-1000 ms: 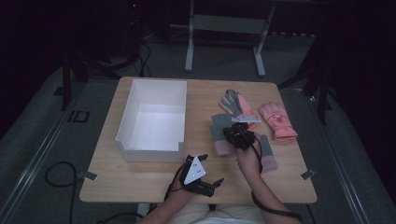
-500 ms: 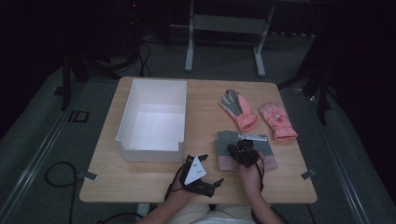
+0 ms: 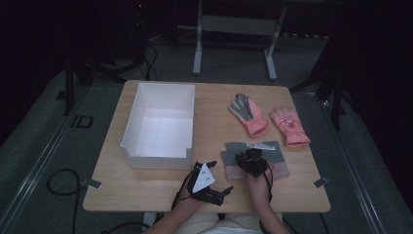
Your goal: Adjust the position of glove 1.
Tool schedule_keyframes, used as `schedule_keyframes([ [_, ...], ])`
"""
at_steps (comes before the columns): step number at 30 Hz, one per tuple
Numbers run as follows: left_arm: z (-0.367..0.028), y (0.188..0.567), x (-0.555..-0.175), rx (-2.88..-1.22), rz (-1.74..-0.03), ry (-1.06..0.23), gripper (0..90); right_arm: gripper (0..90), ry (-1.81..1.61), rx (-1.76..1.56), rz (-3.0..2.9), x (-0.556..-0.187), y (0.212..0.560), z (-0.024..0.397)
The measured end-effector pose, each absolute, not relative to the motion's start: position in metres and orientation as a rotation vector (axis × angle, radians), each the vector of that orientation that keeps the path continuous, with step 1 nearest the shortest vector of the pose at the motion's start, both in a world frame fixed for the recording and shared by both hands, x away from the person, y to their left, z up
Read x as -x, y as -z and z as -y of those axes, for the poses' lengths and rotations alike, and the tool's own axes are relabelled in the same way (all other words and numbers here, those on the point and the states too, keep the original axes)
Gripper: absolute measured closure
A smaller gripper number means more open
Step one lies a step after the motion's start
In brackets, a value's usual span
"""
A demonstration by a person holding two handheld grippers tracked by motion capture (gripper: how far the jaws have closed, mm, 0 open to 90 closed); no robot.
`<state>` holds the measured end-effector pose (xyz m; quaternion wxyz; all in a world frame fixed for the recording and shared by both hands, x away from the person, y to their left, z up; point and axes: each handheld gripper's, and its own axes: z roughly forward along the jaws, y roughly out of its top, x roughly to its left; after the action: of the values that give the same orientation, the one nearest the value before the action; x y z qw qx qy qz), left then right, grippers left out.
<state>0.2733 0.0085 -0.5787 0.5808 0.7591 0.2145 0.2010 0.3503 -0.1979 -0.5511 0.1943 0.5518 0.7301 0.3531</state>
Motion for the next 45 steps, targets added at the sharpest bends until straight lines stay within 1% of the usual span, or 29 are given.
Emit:
schedule_keyframes([
  [2, -0.008, 0.579, -0.273, -1.771, -0.502, -0.471, 2.0, 69.3, -1.003, -1.527, -2.054, -0.351, 0.548, 0.200],
  [4, -0.008, 0.579, -0.273, -1.774, -0.503, -0.471, 2.0, 66.8, -1.024, -1.429, -2.062, -0.353, 0.529, 0.210],
  [5, -0.008, 0.579, -0.273, -1.774, -0.504, -0.470, 2.0, 66.8, -1.024, -1.429, -2.062, -0.353, 0.529, 0.210],
  [7, -0.009, 0.579, -0.273, -1.772, -0.503, -0.469, 2.0, 65.4, -0.990, -1.374, -2.072, -0.356, 0.519, 0.219],
  [11, -0.008, 0.579, -0.274, -1.779, -0.501, -0.469, 2.0, 64.3, -0.940, -1.323, -2.050, -0.357, 0.508, 0.239],
  [15, -0.008, 0.579, -0.274, -1.780, -0.504, -0.473, 2.0, 64.4, -0.906, -1.319, -2.038, -0.358, 0.505, 0.257],
  [16, -0.008, 0.579, -0.274, -1.779, -0.506, -0.472, 2.0, 64.2, -0.855, -1.316, -2.021, -0.358, 0.507, 0.266],
  [19, -0.008, 0.578, -0.274, -1.779, -0.506, -0.476, 2.0, 64.1, -0.822, -1.322, -2.021, -0.359, 0.510, 0.273],
  [20, -0.008, 0.579, -0.274, -1.777, -0.505, -0.478, 2.0, 63.9, -0.793, -1.301, -2.043, -0.358, 0.516, 0.282],
  [23, -0.008, 0.579, -0.274, -1.777, -0.506, -0.478, 2.0, 64.0, -0.787, -1.304, -2.064, -0.358, 0.521, 0.290],
  [26, -0.008, 0.579, -0.274, -1.776, -0.504, -0.479, 2.0, 65.1, -0.776, -1.326, -2.084, -0.360, 0.532, 0.308],
  [30, -0.008, 0.579, -0.274, -1.775, -0.505, -0.478, 2.0, 65.3, -0.784, -1.343, -2.112, -0.362, 0.541, 0.320],
  [35, -0.008, 0.579, -0.274, -1.774, -0.505, -0.479, 2.0, 64.0, -0.770, -1.343, -2.134, -0.365, 0.551, 0.323],
  [36, -0.008, 0.579, -0.274, -1.774, -0.506, -0.478, 2.0, 67.8, -0.778, -1.324, -2.148, -0.366, 0.552, 0.325],
  [38, -0.008, 0.579, -0.274, -1.775, -0.506, -0.478, 2.0, 71.2, -0.778, -1.318, -2.154, -0.366, 0.552, 0.326],
  [39, -0.008, 0.579, -0.274, -1.775, -0.507, -0.478, 2.0, 71.2, -0.778, -1.318, -2.154, -0.366, 0.552, 0.326],
  [40, -0.008, 0.579, -0.274, -1.774, -0.507, -0.479, 2.0, 78.3, -0.776, -1.323, -2.149, -0.366, 0.553, 0.325],
  [41, -0.008, 0.579, -0.274, -1.774, -0.507, -0.479, 2.0, 78.3, -0.776, -1.323, -2.149, -0.366, 0.553, 0.325],
  [43, -0.008, 0.579, -0.274, -1.777, -0.507, -0.479, 2.0, 83.7, -0.736, -1.323, -2.142, -0.365, 0.552, 0.319],
  [45, -0.008, 0.579, -0.274, -1.777, -0.509, -0.479, 2.0, 85.1, -0.705, -1.333, -2.118, -0.364, 0.552, 0.314],
])
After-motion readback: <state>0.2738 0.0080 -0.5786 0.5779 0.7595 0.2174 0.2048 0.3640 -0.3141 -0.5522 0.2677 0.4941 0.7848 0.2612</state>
